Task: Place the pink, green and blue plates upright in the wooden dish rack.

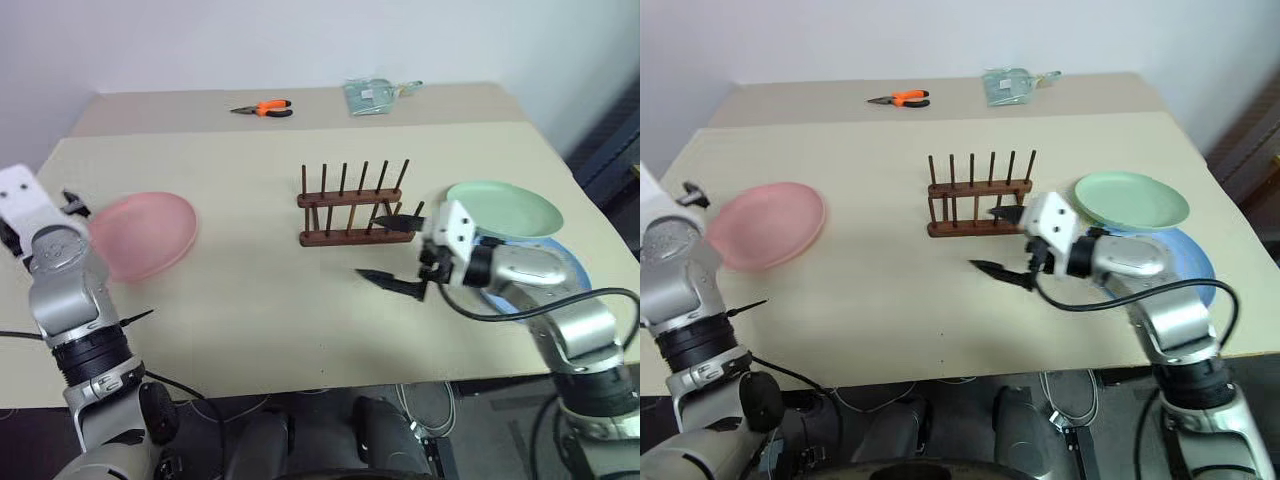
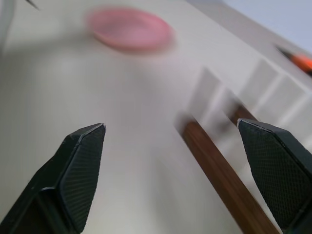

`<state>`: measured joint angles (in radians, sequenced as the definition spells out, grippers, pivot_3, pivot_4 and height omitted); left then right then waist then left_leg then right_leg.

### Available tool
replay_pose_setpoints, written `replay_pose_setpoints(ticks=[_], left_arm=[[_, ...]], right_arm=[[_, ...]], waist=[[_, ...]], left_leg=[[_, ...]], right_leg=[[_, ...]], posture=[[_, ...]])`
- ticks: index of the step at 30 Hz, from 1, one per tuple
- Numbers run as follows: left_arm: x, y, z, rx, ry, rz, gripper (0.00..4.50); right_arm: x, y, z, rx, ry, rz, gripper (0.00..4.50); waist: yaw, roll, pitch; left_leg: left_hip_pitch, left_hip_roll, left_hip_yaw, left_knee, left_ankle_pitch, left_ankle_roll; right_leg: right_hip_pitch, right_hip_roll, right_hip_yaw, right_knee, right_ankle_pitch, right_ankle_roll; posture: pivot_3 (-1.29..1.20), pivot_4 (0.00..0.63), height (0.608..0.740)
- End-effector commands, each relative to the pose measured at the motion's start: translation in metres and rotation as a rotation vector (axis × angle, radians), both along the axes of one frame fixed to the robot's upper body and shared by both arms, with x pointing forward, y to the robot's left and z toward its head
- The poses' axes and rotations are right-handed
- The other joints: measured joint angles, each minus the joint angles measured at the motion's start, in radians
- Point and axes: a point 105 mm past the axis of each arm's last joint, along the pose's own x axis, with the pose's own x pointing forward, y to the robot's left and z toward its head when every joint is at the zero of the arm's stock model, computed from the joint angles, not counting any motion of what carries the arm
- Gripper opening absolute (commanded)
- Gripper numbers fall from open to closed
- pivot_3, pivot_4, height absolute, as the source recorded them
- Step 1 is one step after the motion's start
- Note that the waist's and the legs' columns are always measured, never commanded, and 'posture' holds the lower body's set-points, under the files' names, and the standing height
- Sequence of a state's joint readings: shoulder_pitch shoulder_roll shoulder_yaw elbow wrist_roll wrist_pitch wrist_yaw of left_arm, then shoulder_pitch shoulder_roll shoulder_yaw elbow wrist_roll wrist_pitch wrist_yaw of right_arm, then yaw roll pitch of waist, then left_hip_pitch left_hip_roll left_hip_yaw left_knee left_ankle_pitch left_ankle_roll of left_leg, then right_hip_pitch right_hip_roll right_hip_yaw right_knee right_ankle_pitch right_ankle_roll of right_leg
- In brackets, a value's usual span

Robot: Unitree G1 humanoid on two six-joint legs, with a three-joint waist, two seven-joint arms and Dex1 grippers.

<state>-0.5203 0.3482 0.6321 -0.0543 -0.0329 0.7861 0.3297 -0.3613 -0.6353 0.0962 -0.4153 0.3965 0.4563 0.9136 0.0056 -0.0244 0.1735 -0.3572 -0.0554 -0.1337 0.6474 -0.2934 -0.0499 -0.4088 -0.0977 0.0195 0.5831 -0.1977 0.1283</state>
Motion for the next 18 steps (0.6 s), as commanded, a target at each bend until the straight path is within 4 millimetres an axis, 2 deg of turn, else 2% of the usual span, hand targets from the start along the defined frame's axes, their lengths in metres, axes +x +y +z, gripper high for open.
replay_pose_setpoints(ticks=[1, 4, 6, 8, 13, 14, 16, 18], left_arm=[[-0.007, -0.003, -0.016, -0.152, 0.026, -0.024, 4.36], [-0.001, -0.022, -0.041, -0.332, 0.039, -0.147, 4.36], [0.002, -0.033, -0.054, -0.417, 0.051, -0.219, 3.84], [0.0, -0.034, -0.06, -0.487, 0.002, -0.201, 3.09], [0.003, -0.035, -0.06, -0.47, -0.022, -0.206, 0.45], [0.011, -0.041, -0.048, -0.424, -0.055, -0.263, 0.03], [0.031, -0.067, -0.003, -0.269, -0.193, -0.45, 0.03], [0.043, -0.103, 0.04, -0.126, -0.315, -0.62, 0.03]], right_arm=[[-0.004, 0.012, 0.001, -0.003, -0.032, 0.046, 4.5], [-0.002, 0.014, -0.001, -0.008, -0.038, 0.046, 4.5], [0.0, 0.014, -0.001, -0.008, -0.045, 0.042, 4.5], [0.003, 0.012, -0.001, -0.014, -0.063, 0.022, 4.5], [0.007, 0.002, -0.003, -0.027, -0.053, -0.019, 4.5], [0.008, 0.0, -0.003, -0.032, -0.052, -0.022, 4.5], [0.011, -0.003, 0.001, -0.031, -0.091, -0.05, 4.5], [0.018, -0.004, 0.013, -0.044, -0.214, -0.086, 4.5]], waist=[[0.012, -0.002, 0.0], [0.012, -0.002, 0.0], [0.007, -0.002, 0.0], [0.003, -0.002, 0.0], [-0.005, -0.002, 0.0], [-0.003, -0.002, 0.0], [0.006, -0.002, 0.0], [0.014, -0.003, 0.0]], left_leg=[[0.0, 0.0, 0.0, 0.0, 0.0, 0.0], [0.0, -0.002, -0.002, 0.002, 0.001, -0.001], [0.001, -0.002, -0.002, 0.002, 0.001, -0.002], [0.001, -0.001, -0.002, 0.001, 0.001, -0.002], [0.001, 0.0, -0.001, -0.001, 0.002, -0.003], [0.001, 0.0, -0.001, -0.001, 0.002, -0.003], [0.001, 0.0, -0.001, -0.001, 0.002, -0.003], [0.0, 0.0, -0.001, 0.001, 0.002, -0.004]], right_leg=[[0.0, 0.0, 0.0, 0.0, 0.0, 0.0], [0.002, 0.0, 0.0, -0.001, 0.0, 0.0], [0.003, 0.0, 0.0, 0.0, -0.001, 0.001], [0.002, 0.001, 0.0, 0.001, -0.002, 0.002], [0.0, 0.001, 0.0, 0.002, 0.0, -0.001], [0.0, 0.001, 0.0, 0.002, 0.0, -0.001], [0.001, 0.001, 0.0, 0.002, 0.0, -0.001], [0.001, 0.001, 0.0, 0.001, 0.0, -0.001]], posture=[[0.0, 0.15, 0.74], [0.0, 0.15, 0.74], [0.0, 0.15, 0.74], [0.0, 0.15, 0.74], [0.0, 0.15, 0.74], [0.0, 0.15, 0.74], [0.0, 0.15, 0.74], [0.0, 0.15, 0.74]])
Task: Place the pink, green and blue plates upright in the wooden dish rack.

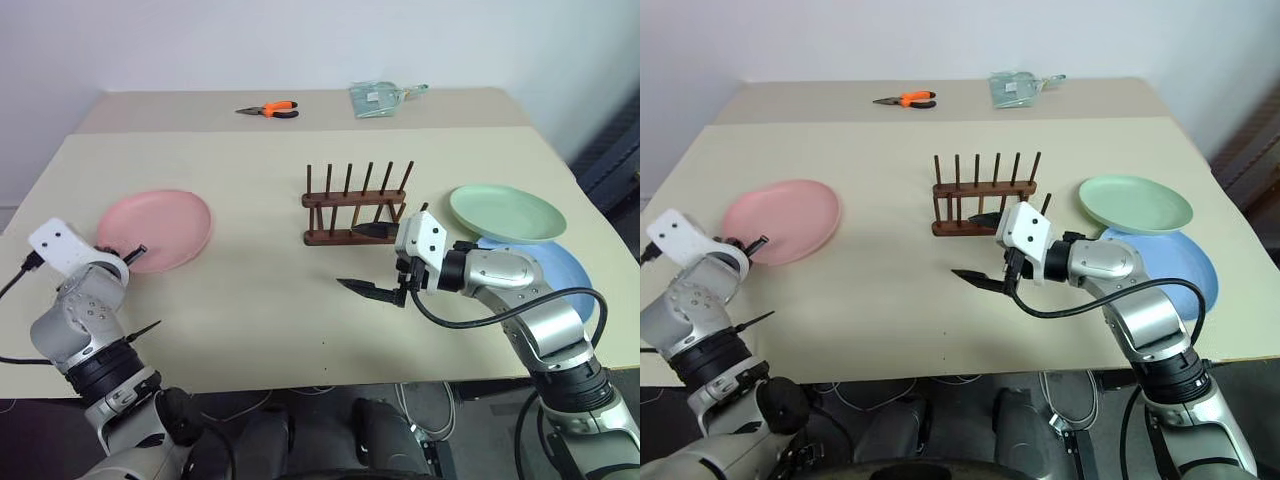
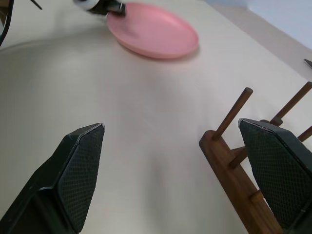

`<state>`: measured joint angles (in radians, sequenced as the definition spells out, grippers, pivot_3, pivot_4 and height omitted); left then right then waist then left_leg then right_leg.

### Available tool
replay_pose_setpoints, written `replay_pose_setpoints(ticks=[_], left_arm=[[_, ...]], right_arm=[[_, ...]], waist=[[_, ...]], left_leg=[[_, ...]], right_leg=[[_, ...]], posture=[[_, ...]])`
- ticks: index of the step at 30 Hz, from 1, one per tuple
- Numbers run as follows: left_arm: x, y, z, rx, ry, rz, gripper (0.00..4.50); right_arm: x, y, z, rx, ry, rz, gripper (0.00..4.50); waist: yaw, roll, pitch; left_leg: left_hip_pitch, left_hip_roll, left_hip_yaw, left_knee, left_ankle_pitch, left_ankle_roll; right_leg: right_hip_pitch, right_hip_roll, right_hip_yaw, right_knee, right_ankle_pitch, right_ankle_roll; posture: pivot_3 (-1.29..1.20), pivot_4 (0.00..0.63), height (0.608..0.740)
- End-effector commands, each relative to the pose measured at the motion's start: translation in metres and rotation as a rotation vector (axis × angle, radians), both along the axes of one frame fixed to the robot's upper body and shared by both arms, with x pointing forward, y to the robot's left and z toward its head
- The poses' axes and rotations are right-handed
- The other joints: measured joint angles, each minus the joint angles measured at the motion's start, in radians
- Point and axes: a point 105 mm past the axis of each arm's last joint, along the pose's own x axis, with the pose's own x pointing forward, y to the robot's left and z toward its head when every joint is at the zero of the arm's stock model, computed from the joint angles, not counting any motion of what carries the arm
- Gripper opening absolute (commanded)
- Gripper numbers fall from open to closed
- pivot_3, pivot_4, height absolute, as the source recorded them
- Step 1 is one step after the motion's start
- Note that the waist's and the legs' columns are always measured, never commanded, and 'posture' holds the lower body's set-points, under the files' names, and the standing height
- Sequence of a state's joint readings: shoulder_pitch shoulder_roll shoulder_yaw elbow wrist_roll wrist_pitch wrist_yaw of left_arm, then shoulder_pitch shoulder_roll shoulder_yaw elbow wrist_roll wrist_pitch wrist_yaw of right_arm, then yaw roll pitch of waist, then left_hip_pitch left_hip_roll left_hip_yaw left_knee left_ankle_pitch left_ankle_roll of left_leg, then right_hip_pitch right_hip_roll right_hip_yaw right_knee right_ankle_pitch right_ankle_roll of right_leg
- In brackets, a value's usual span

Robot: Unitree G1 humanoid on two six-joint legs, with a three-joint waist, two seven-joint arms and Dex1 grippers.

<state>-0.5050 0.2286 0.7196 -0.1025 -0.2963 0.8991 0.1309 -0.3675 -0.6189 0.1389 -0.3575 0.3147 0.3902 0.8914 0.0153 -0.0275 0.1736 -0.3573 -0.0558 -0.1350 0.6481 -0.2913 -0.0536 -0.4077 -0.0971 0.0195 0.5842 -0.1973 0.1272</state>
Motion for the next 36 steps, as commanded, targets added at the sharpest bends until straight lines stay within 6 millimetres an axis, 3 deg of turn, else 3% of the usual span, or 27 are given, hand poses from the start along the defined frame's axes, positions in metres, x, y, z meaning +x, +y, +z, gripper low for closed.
replay_pose_setpoints(ticks=[1, 5, 10, 15, 16, 18, 25, 26, 28, 30, 32, 33, 36], left_arm=[[0.025, -0.067, 0.086, 0.235, -0.338, -0.271, 0.03], [0.037, -0.136, 0.117, 0.434, -0.422, -0.48, 0.03], [0.037, -0.2, 0.155, 0.358, -0.562, -0.64, 0.03], [0.03, -0.229, 0.172, 0.299, -0.611, -0.727, 0.03], [0.029, -0.232, 0.172, 0.287, -0.612, -0.742, 0.0], [0.027, -0.235, 0.172, 0.26, -0.609, -0.761, 0.0], [0.026, -0.231, 0.167, 0.207, -0.588, -0.773, 0.0], [0.025, -0.231, 0.166, 0.187, -0.592, -0.778, 0.0], [0.025, -0.225, 0.171, 0.148, -0.632, -0.756, 0.72], [0.027, -0.19, 0.193, 0.044, -0.737, -0.582, 1.54], [0.029, -0.162, 0.2, 0.095, -0.763, -0.469, 2.43], [0.029, -0.157, 0.201, 0.144, -0.758, -0.456, 2.43], [0.029, -0.159, 0.189, 0.419, -0.698, -0.549, 2.43]], right_arm=[[0.011, -0.004, 0.029, -0.017, -0.25, -0.056, 4.5], [0.026, 0.003, 0.041, -0.145, -0.504, -0.06, 4.5], [0.05, 0.011, 0.066, -0.249, -0.741, -0.113, 4.5], [0.062, 0.01, 0.066, -0.331, -0.814, -0.149, 4.5], [0.064, 0.009, 0.065, -0.347, -0.822, -0.155, 4.26], [0.066, 0.007, 0.064, -0.36, -0.829, -0.164, 3.66], [0.074, 0.0, 0.07, -0.371, -0.874, -0.209, 0.09], [0.074, 0.0, 0.071, -0.373, -0.887, -0.215, 0.09], [0.076, -0.003, 0.073, -0.381, -0.905, -0.227, 0.0], [0.077, -0.015, 0.077, -0.342, -0.879, -0.281, 0.0], [0.077, -0.031, 0.087, -0.241, -0.828, -0.344, 0.0], [0.076, -0.036, 0.092, -0.195, -0.809, -0.362, 0.0], [0.062, -0.053, 0.117, 0.19, -0.567, -0.385, 0.0]], waist=[[0.005, -0.001, 0.001], [-0.005, -0.001, 0.001], [-0.029, -0.001, 0.002], [-0.029, 0.0, 0.002], [-0.028, 0.0, 0.002], [-0.028, 0.0, 0.002], [-0.029, 0.0, 0.002], [-0.029, 0.0, 0.002], [-0.028, 0.0, 0.002], [-0.025, -0.001, 0.003], [-0.025, -0.001, 0.003], [-0.028, -0.001, 0.003], [-0.029, 0.0, 0.003]], left_leg=[[0.0, 0.0, 0.0, 0.001, 0.0, 0.0], [0.0, -0.001, 0.001, 0.0, 0.0, 0.0], [0.0, 0.001, 0.002, -0.002, 0.0, 0.0], [0.0, 0.001, 0.003, -0.003, 0.0, 0.0], [0.0, 0.0, 0.003, -0.002, 0.0, 0.0], [0.0, 0.0, 0.003, -0.002, 0.0, 0.0], [0.0, 0.0, 0.003, -0.002, 0.0, 0.0], [0.0, 0.0, 0.003, -0.002, 0.0, 0.0], [0.0, 0.0, 0.003, -0.002, 0.0, 0.0], [0.0, 0.0, 0.003, -0.002, 0.0, 0.0], [-0.001, 0.0, 0.002, -0.001, 0.0, 0.0], [0.0, 0.0, 0.002, -0.002, 0.0, 0.0], [0.001, 0.001, 0.003, -0.003, 0.0, 0.0]], right_leg=[[0.001, 0.0, 0.0, -0.001, 0.0, 0.0], [0.001, 0.0, 0.001, -0.003, 0.001, -0.001], [-0.002, 0.0, 0.001, -0.002, 0.001, -0.001], [-0.002, 0.0, 0.002, -0.002, 0.001, -0.001], [-0.001, 0.0, 0.002, -0.003, 0.001, -0.001], [-0.001, 0.0, 0.002, -0.003, 0.001, -0.001], [-0.001, 0.0, 0.002, -0.002, 0.001, -0.001], [-0.001, 0.0, 0.002, -0.002, 0.001, -0.001], [-0.001, 0.0, 0.002, -0.002, 0.001, -0.001], [-0.001, 0.0, 0.002, -0.003, 0.001, -0.001], [-0.001, 0.0, 0.002, -0.003, 0.001, -0.001], [-0.001, 0.0, 0.002, -0.003, 0.001, -0.001], [-0.001, 0.001, 0.003, -0.002, 0.001, -0.001]], posture=[[0.0, 0.15, 0.74], [0.0, 0.15, 0.74], [0.0, 0.15, 0.74], [0.0, 0.15, 0.74], [0.0, 0.15, 0.74], [0.0, 0.15, 0.74], [0.0, 0.15, 0.74], [0.0, 0.15, 0.74], [0.0, 0.15, 0.74], [0.0, 0.15, 0.74], [0.0, 0.15, 0.74], [0.0, 0.15, 0.74], [0.0, 0.15, 0.74]])
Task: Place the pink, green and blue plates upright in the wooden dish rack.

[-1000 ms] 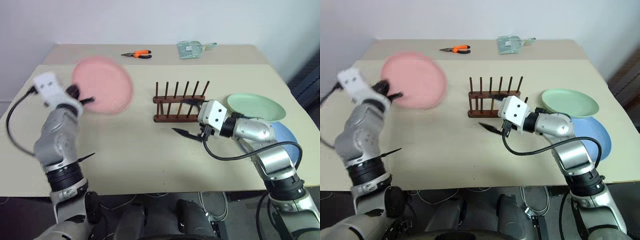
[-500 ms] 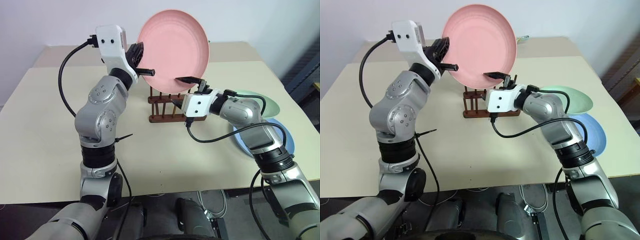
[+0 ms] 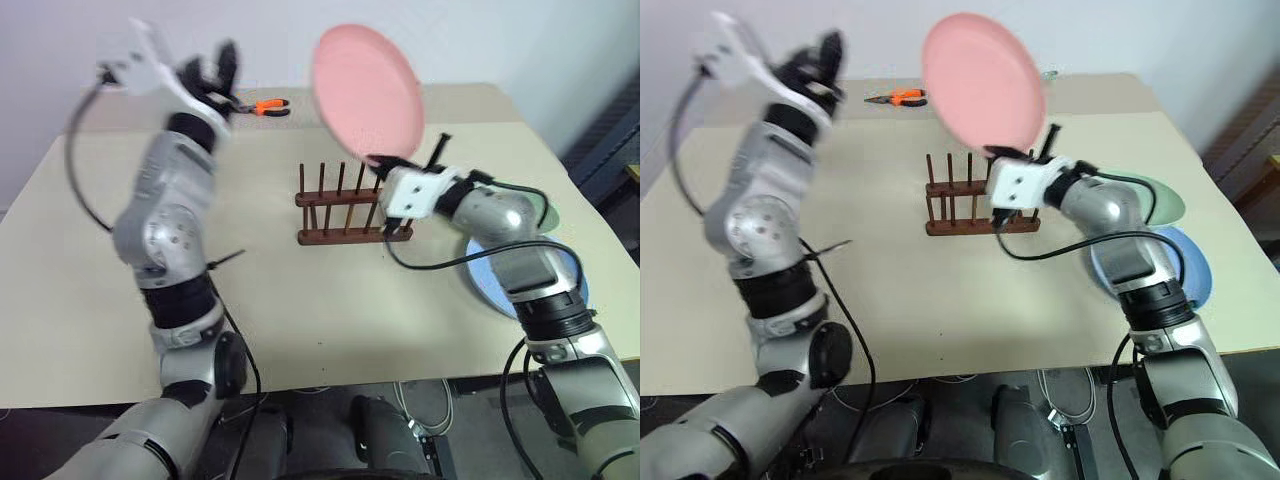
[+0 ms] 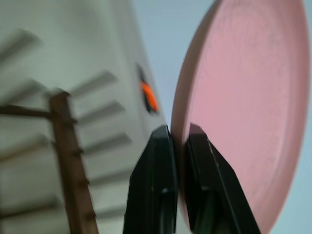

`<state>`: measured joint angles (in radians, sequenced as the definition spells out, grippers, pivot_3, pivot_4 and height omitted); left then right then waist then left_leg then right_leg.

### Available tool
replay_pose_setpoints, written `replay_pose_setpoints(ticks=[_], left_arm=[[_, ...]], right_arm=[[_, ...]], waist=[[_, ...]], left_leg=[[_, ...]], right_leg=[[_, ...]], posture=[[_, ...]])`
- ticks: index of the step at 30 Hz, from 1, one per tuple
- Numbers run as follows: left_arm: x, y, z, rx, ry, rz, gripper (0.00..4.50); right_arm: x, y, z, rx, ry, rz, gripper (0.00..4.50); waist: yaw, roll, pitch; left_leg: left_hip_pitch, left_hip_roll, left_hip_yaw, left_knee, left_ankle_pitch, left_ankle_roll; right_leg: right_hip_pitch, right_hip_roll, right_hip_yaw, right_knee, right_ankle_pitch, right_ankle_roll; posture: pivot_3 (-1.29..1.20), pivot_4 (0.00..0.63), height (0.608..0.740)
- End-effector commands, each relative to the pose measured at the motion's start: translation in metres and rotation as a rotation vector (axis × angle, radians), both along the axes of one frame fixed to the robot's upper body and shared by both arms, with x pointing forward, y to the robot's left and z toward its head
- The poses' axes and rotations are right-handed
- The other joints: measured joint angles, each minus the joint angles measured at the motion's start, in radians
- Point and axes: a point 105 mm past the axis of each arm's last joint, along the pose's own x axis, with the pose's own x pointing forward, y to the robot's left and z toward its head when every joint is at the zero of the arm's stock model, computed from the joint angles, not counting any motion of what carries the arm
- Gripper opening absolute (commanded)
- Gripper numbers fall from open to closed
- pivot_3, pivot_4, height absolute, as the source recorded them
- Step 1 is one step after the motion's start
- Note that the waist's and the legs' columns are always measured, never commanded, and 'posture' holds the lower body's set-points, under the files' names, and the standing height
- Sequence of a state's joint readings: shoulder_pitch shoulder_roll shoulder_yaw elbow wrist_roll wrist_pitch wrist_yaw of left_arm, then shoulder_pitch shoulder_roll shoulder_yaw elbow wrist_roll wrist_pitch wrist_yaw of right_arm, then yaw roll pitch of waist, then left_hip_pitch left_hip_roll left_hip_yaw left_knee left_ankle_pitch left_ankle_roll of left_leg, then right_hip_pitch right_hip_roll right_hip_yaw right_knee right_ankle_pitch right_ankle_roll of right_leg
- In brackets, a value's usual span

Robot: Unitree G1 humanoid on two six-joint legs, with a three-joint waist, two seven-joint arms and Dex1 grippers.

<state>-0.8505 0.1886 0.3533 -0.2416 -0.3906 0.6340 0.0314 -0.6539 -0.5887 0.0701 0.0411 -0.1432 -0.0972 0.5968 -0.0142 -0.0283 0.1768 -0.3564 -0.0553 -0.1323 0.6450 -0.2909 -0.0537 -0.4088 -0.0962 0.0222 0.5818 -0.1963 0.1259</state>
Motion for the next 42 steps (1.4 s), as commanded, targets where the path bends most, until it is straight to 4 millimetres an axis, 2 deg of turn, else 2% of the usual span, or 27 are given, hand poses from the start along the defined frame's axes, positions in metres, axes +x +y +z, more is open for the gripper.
replay_pose_setpoints(ticks=[1, 3, 5, 7, 11, 14, 24, 27, 30, 31, 33, 34, 37, 39, 41, 42], left_arm=[[-0.002, -0.013, -0.009, 0.251, -0.031, -0.029, 2.43], [-0.015, -0.038, -0.037, 0.374, -0.005, -0.281, 2.43], [-0.036, -0.06, -0.067, 0.465, 0.051, -0.537, 2.43], [-0.059, -0.076, -0.094, 0.556, 0.103, -0.738, 2.43], [-0.086, -0.093, -0.12, 0.605, 0.163, -0.947, 2.43], [-0.096, -0.101, -0.126, 0.603, 0.177, -1.023, 2.43], [-0.099, -0.11, -0.142, 0.613, 0.225, -1.043, 2.43], [-0.1, -0.112, -0.145, 0.618, 0.231, -1.043, 2.43], [-0.101, -0.113, -0.146, 0.62, 0.232, -1.043, 2.47], [-0.101, -0.113, -0.146, 0.62, 0.232, -1.043, 2.47], [-0.101, -0.113, -0.146, 0.617, 0.233, -1.044, 2.47], [-0.101, -0.113, -0.146, 0.616, 0.234, -1.044, 2.47], [-0.102, -0.113, -0.148, 0.614, 0.238, -1.041, 2.47], [-0.101, -0.113, -0.15, 0.615, 0.244, -1.035, 2.47], [-0.101, -0.113, -0.151, 0.614, 0.248, -1.033, 2.47], [-0.102, -0.113, -0.152, 0.614, 0.25, -1.033, 2.47]], right_arm=[[-0.022, -0.013, 0.043, 0.394, 0.086, 0.132, 0.0], [-0.039, -0.018, 0.048, 0.598, 0.287, 0.281, 0.0], [-0.053, -0.018, 0.054, 0.704, 0.407, 0.396, 0.0], [-0.053, -0.023, 0.059, 0.806, 0.485, 0.424, 0.0], [-0.051, -0.027, 0.05, 0.812, 0.576, 0.393, 0.0], [-0.043, -0.033, 0.038, 0.795, 0.612, 0.328, 0.0], [-0.029, -0.04, 0.01, 0.815, 0.754, 0.313, 0.0], [-0.015, -0.046, 0.004, 0.86, 0.782, 0.262, 0.0], [-0.012, -0.047, 0.009, 0.897, 0.784, 0.281, 1.07], [-0.012, -0.046, 0.011, 0.886, 0.768, 0.287, 1.6], [-0.012, -0.049, 0.02, 0.854, 0.684, 0.266, 2.5], [-0.01, -0.059, 0.029, 0.856, 0.602, 0.224, 3.0], [-0.014, -0.091, 0.051, 0.86, 0.449, 0.139, 3.0], [-0.022, -0.111, 0.058, 0.846, 0.404, 0.097, 3.0], [-0.032, -0.131, 0.051, 0.791, 0.413, 0.038, 3.0], [-0.035, -0.139, 0.038, 0.707, 0.438, -0.03, 3.0]], waist=[[0.001, 0.001, 0.0], [0.004, 0.001, 0.0], [0.003, 0.002, 0.0], [0.001, 0.002, 0.001], [0.002, 0.006, 0.003], [0.002, 0.007, 0.003], [0.001, 0.007, 0.003], [0.001, 0.007, 0.003], [0.001, 0.007, 0.003], [0.002, 0.007, 0.003], [0.002, 0.007, 0.003], [0.002, 0.007, 0.003], [0.004, 0.008, 0.004], [0.008, 0.008, 0.004], [0.011, 0.008, 0.004], [0.012, 0.008, 0.004]], left_leg=[[0.0, 0.0, 0.0, 0.0, 0.0, 0.0], [-0.001, 0.0, 0.0, 0.001, 0.0, 0.001], [-0.001, 0.0, -0.001, 0.001, -0.001, 0.002], [-0.001, 0.0, -0.001, 0.001, -0.002, 0.003], [-0.001, 0.0, 0.0, 0.001, -0.002, 0.003], [0.0, 0.0, 0.001, 0.001, -0.002, 0.003], [-0.001, 0.0, 0.001, 0.001, -0.002, 0.004], [0.0, 0.0, 0.001, 0.002, -0.002, 0.004], [0.0, 0.0, 0.002, 0.002, -0.002, 0.004], [-0.001, 0.0, 0.002, 0.002, -0.002, 0.004], [-0.001, 0.0, 0.001, 0.001, -0.002, 0.004], [-0.001, 0.0, 0.002, 0.001, -0.002, 0.004], [-0.001, 0.0, 0.002, 0.002, -0.002, 0.004], [-0.001, 0.0, 0.001, 0.002, -0.002, 0.004], [-0.002, 0.0, 0.001, 0.002, -0.002, 0.004], [-0.001, 0.0, 0.001, 0.002, -0.002, 0.004]], right_leg=[[0.0, 0.0, 0.0, 0.0, 0.0, 0.0], [0.0, 0.0, 0.001, 0.0, 0.0, 0.0], [0.001, 0.0, 0.001, -0.001, 0.0, -0.001], [0.001, -0.001, 0.001, -0.001, -0.001, -0.003], [0.0, -0.001, 0.001, -0.001, -0.002, -0.005], [0.001, -0.001, 0.001, -0.001, -0.002, -0.005], [0.001, 0.0, 0.001, 0.0, -0.002, -0.004], [0.001, 0.0, 0.001, -0.001, -0.002, -0.004], [0.001, 0.0, 0.001, 0.0, -0.002, -0.004], [0.001, 0.0, 0.001, 0.0, -0.002, -0.004], [0.0, 0.0, 0.001, -0.001, -0.001, -0.003], [0.0, 0.0, 0.001, -0.001, 0.0, -0.002], [0.0, 0.0, 0.001, -0.001, 0.0, -0.002], [0.001, -0.001, 0.001, -0.001, 0.0, -0.001], [0.001, -0.001, 0.001, -0.002, -0.001, -0.001], [0.002, -0.001, 0.001, -0.002, -0.001, -0.002]], posture=[[0.0, 0.15, 0.74], [0.0, 0.15, 0.74], [0.0, 0.15, 0.74], [0.0, 0.15, 0.74], [0.0, 0.15, 0.74], [0.0, 0.15, 0.74], [0.0, 0.15, 0.74], [0.0, 0.15, 0.74], [0.0, 0.15, 0.74], [0.0, 0.15, 0.74], [0.0, 0.15, 0.74], [0.0, 0.15, 0.74], [0.0, 0.15, 0.74], [0.0, 0.15, 0.74], [0.0, 0.15, 0.74], [0.0, 0.15, 0.74]])
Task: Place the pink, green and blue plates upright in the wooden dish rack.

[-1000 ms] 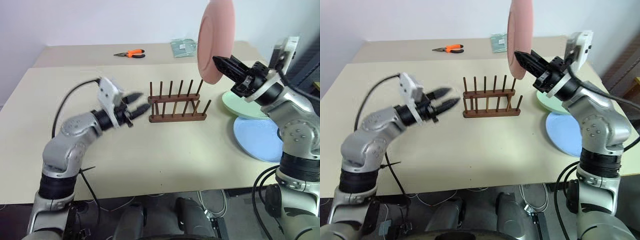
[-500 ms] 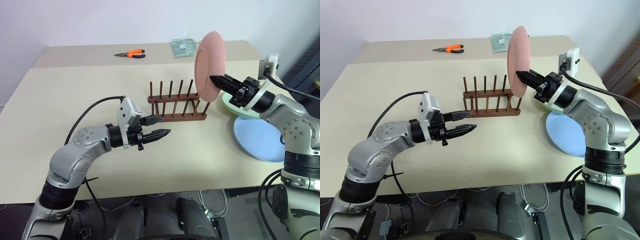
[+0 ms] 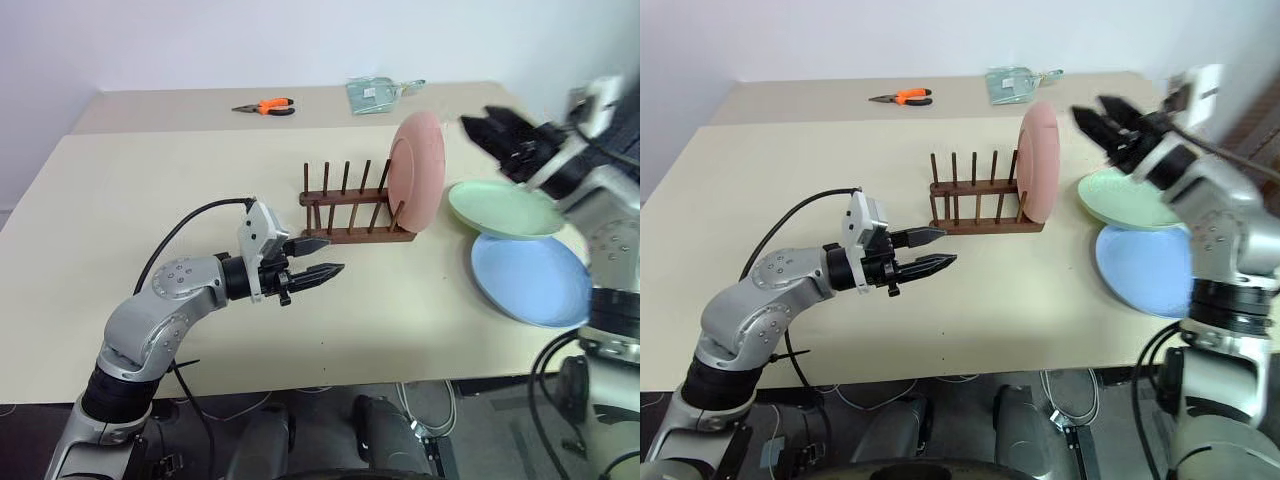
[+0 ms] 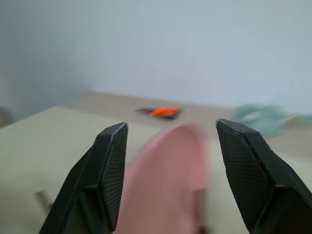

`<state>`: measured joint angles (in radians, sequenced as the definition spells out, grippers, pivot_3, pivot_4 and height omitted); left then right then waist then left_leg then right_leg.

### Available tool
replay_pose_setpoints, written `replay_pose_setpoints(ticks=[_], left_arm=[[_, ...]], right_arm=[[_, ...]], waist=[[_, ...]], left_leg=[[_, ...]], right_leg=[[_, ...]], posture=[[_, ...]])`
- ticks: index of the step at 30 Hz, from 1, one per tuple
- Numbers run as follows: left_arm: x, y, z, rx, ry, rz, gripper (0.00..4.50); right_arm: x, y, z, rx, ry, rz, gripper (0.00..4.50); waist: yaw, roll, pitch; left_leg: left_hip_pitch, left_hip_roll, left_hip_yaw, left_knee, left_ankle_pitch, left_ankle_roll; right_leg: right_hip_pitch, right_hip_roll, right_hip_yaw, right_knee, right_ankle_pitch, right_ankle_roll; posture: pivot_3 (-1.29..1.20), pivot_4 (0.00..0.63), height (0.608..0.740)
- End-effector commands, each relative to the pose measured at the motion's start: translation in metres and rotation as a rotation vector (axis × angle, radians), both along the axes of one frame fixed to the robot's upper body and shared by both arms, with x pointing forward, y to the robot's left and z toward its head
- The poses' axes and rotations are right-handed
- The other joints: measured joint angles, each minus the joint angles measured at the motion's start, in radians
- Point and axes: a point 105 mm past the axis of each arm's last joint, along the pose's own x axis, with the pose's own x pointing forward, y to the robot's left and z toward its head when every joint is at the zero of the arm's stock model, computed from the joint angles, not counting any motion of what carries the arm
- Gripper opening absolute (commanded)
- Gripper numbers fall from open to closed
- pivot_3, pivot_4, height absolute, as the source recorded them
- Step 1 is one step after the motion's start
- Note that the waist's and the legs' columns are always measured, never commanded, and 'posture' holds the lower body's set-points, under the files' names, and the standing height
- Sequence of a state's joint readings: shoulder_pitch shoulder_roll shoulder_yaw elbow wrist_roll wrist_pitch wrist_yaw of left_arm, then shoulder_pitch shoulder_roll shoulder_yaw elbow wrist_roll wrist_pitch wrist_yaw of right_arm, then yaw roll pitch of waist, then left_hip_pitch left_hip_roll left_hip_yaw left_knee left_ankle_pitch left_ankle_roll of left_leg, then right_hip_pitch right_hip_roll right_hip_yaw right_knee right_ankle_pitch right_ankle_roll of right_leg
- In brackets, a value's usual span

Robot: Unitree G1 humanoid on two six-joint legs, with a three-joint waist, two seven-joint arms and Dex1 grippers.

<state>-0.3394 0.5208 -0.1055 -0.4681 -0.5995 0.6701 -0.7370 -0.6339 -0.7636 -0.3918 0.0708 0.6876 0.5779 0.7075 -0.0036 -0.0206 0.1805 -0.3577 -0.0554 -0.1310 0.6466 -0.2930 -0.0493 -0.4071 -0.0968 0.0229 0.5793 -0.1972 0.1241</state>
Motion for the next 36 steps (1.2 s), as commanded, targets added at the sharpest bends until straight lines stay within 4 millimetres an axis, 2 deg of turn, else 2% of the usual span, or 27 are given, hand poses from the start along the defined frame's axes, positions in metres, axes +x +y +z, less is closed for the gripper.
replay_pose_setpoints(ticks=[1, 4, 7, 8, 11, 15, 18, 20, 22, 23, 25, 29, 31, 33, 34, 35, 36], left_arm=[[-0.005, -0.003, 0.003, -0.004, -0.033, -0.018, 2.47], [-0.006, -0.004, 0.0, 0.003, -0.029, -0.028, 2.47], [-0.003, -0.008, -0.005, 0.026, -0.034, -0.044, 2.47], [-0.003, -0.009, -0.005, 0.03, -0.036, -0.047, 2.47], [-0.002, -0.011, -0.003, 0.026, -0.045, -0.049, 2.47], [-0.004, -0.012, -0.002, 0.026, -0.048, -0.047, 2.47], [-0.005, -0.01, -0.002, 0.037, -0.051, -0.034, 2.47], [-0.005, -0.009, -0.001, 0.036, -0.052, -0.029, 2.47], [-0.004, -0.007, -0.001, 0.036, -0.052, -0.021, 2.47], [-0.004, -0.007, -0.001, 0.036, -0.052, -0.019, 2.47], [-0.004, -0.006, -0.002, 0.037, -0.051, -0.017, 2.47], [-0.004, -0.005, -0.003, 0.039, -0.05, -0.013, 2.47], [-0.004, -0.004, -0.003, 0.039, -0.049, -0.013, 2.47], [-0.003, -0.003, -0.005, 0.04, -0.045, -0.013, 2.47], [-0.003, -0.003, -0.005, 0.04, -0.044, -0.013, 2.47], [-0.003, -0.002, -0.006, 0.04, -0.043, -0.012, 2.47], [-0.002, -0.002, -0.006, 0.04, -0.042, -0.011, 2.47]], right_arm=[[-0.016, -0.027, -0.024, -0.269, 0.051, -0.08, 3.0], [-0.019, -0.036, -0.068, -0.6, 0.156, -0.1, 3.0], [-0.014, -0.055, -0.116, -0.965, 0.22, -0.131, 3.0], [-0.014, -0.059, -0.126, -1.03, 0.236, -0.122, 3.0], [-0.005, -0.071, -0.136, -1.129, 0.238, -0.153, 3.0], [0.008, -0.076, -0.145, -1.17, 0.243, -0.18, 3.0], [0.017, -0.079, -0.149, -1.191, 0.233, -0.197, 2.14], [0.02, -0.077, -0.147, -1.18, 0.215, -0.197, 1.15], [0.021, -0.074, -0.139, -1.167, 0.177, -0.193, 0.19], [0.021, -0.073, -0.136, -1.165, 0.163, -0.192, 0.05], [0.021, -0.072, -0.128, -1.146, 0.133, -0.204, 0.05], [0.02, -0.07, -0.078, -1.06, -0.02, -0.301, 0.05], [0.017, -0.061, -0.051, -0.938, -0.082, -0.31, 0.05], [0.013, -0.05, -0.01, -0.754, -0.186, -0.334, 0.05], [0.011, -0.046, 0.003, -0.695, -0.219, -0.339, 0.05], [0.006, -0.035, 0.034, -0.542, -0.304, -0.332, 0.05], [0.001, -0.028, 0.053, -0.441, -0.353, -0.316, 0.05]], waist=[[0.002, 0.0, 0.0], [-0.009, 0.0, 0.0], [-0.02, 0.004, 0.0], [-0.02, 0.005, -0.001], [-0.017, 0.005, 0.0], [-0.014, 0.005, 0.0], [-0.013, 0.005, 0.0], [-0.01, 0.004, 0.0], [-0.01, 0.005, 0.0], [-0.01, 0.004, 0.0], [-0.01, 0.004, 0.0], [-0.011, 0.005, 0.001], [-0.012, 0.005, 0.001], [-0.012, 0.005, 0.001], [-0.013, 0.006, 0.001], [-0.015, 0.006, 0.001], [-0.017, 0.006, 0.001]], left_leg=[[0.0, 0.0, 0.0, 0.0, 0.0, 0.0], [0.001, 0.0, 0.002, 0.0, 0.0, 0.001], [0.003, 0.001, 0.007, 0.001, 0.0, 0.001], [0.004, 0.001, 0.008, 0.001, 0.0, 0.001], [0.004, 0.001, 0.008, 0.001, 0.0, 0.001], [0.003, 0.001, 0.008, 0.001, 0.0, 0.001], [0.003, 0.001, 0.008, 0.001, 0.0, 0.001], [0.003, 0.001, 0.008, 0.002, 0.0, 0.001], [0.003, 0.001, 0.008, 0.002, 0.0, 0.001], [0.003, 0.001, 0.008, 0.002, 0.0, 0.001], [0.003, 0.001, 0.007, 0.002, 0.0, 0.001], [0.003, 0.001, 0.007, 0.002, 0.0, 0.001], [0.003, 0.001, 0.007, 0.001, 0.0, 0.001], [0.003, 0.001, 0.007, 0.001, 0.0, 0.001], [0.003, 0.001, 0.007, 0.001, 0.0, 0.001], [0.003, 0.001, 0.007, 0.001, 0.0, 0.001], [0.003, 0.001, 0.007, 0.001, 0.0, 0.001]], right_leg=[[0.0, 0.0, 0.0, 0.0, 0.0, 0.0], [0.001, 0.0, 0.001, 0.0, -0.002, -0.002], [0.001, 0.0, 0.003, 0.001, -0.004, 0.001], [0.001, 0.0, 0.004, 0.002, -0.004, 0.001], [0.0, 0.0, 0.004, 0.002, -0.004, 0.001], [-0.001, 0.0, 0.005, 0.001, -0.001, -0.003], [0.0, 0.0, 0.005, 0.001, -0.001, -0.003], [0.0, 0.0, 0.005, 0.001, -0.001, -0.003], [0.0, 0.0, 0.005, 0.001, -0.001, -0.003], [0.0, -0.001, 0.005, 0.001, -0.001, -0.003], [0.0, 0.0, 0.005, 0.001, -0.001, -0.003], [0.0, 0.0, 0.005, 0.001, -0.001, -0.003], [0.0, 0.0, 0.005, 0.001, -0.001, -0.003], [0.0, 0.0, 0.005, 0.001, -0.001, -0.003], [0.0, 0.0, 0.005, 0.001, -0.001, -0.003], [0.0, 0.0, 0.005, 0.002, -0.001, -0.003], [0.0, 0.0, 0.005, 0.002, -0.001, -0.003]], posture=[[0.0, 0.15, 0.74], [0.0, 0.15, 0.74], [0.0, 0.15, 0.74], [0.0, 0.15, 0.74], [0.0, 0.15, 0.74], [0.0, 0.15, 0.74], [0.0, 0.15, 0.74], [0.0, 0.15, 0.74], [0.0, 0.15, 0.74], [0.0, 0.15, 0.74], [0.0, 0.15, 0.74], [0.0, 0.15, 0.74], [0.0, 0.15, 0.74], [0.0, 0.15, 0.74], [0.0, 0.15, 0.74], [0.0, 0.15, 0.74], [0.0, 0.15, 0.74]])
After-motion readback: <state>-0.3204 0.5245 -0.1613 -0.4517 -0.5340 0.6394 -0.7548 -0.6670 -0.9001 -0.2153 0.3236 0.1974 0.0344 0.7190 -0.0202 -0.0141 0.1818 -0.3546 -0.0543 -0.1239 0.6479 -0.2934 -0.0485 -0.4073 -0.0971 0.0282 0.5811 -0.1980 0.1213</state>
